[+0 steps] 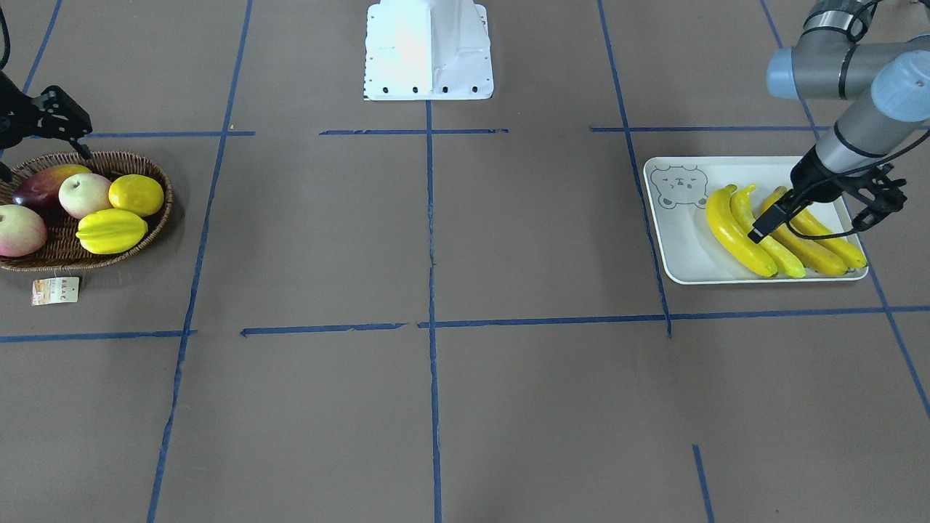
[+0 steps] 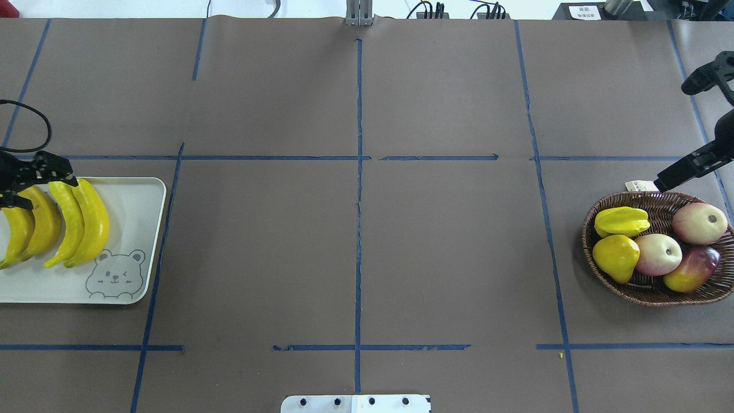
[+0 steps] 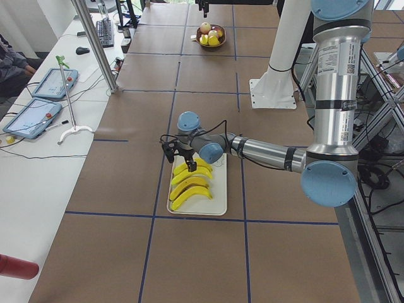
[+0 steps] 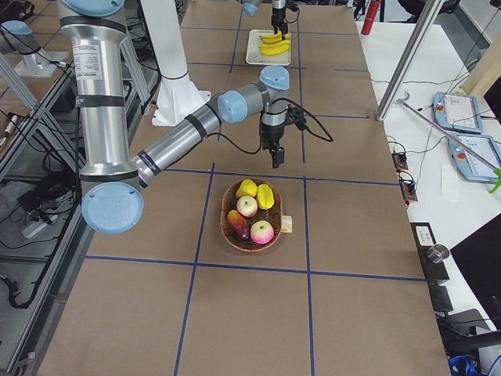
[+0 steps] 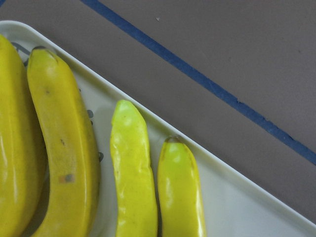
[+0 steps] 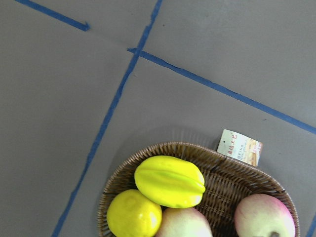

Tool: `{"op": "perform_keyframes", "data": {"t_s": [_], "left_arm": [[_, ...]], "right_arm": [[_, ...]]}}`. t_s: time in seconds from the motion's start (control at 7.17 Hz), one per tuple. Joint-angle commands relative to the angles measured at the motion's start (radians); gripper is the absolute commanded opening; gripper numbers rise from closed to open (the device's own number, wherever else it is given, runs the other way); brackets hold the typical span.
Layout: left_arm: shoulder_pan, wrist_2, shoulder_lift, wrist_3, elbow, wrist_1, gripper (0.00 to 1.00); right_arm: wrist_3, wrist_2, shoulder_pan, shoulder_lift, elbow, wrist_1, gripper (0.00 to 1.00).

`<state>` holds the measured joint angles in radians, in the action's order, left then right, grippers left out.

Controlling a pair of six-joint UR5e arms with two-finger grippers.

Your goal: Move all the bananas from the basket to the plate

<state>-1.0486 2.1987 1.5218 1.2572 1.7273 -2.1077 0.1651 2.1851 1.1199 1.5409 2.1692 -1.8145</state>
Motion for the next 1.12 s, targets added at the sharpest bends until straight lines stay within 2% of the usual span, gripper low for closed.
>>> {"op": "perform_keyframes", "data": {"t_s": [0.0,0.14,0.28,0.42,0.56,0.7,0.84,0.98], "left_arm": [[-0.152,0.084,-0.066,-0.440,0.017,0.012,1.00],[-0.206,0.088,-0.078,-0.667,0.018,0.084,1.00],[-0.281,0.091,-0.077,-0.894,0.032,0.207,1.00],[-0.351,0.110,-0.074,-1.141,0.034,0.347,1.00],[-0.394,0.111,-0.077,-1.280,0.034,0.439,1.00],[-0.427,0.137,-0.075,-1.356,0.037,0.572,1.00],[-0.467,0.183,-0.083,-1.361,0.040,0.622,1.00],[-0.470,0.176,-0.087,-1.361,0.040,0.611,1.00]], "right_arm": [[-0.225,0.042,0.121,0.082,-0.031,0.000,0.99],[-0.349,0.109,0.209,0.097,-0.079,0.000,0.99],[-0.463,0.140,0.275,0.122,-0.129,0.001,0.99],[-0.563,0.151,0.341,0.139,-0.179,0.000,0.99],[-0.611,0.163,0.374,0.165,-0.210,0.001,0.99],[-0.625,0.162,0.402,0.176,-0.232,0.001,0.99],[-0.622,0.163,0.420,0.200,-0.274,0.003,0.99],[-0.616,0.162,0.464,0.214,-0.313,0.003,0.99]]}}
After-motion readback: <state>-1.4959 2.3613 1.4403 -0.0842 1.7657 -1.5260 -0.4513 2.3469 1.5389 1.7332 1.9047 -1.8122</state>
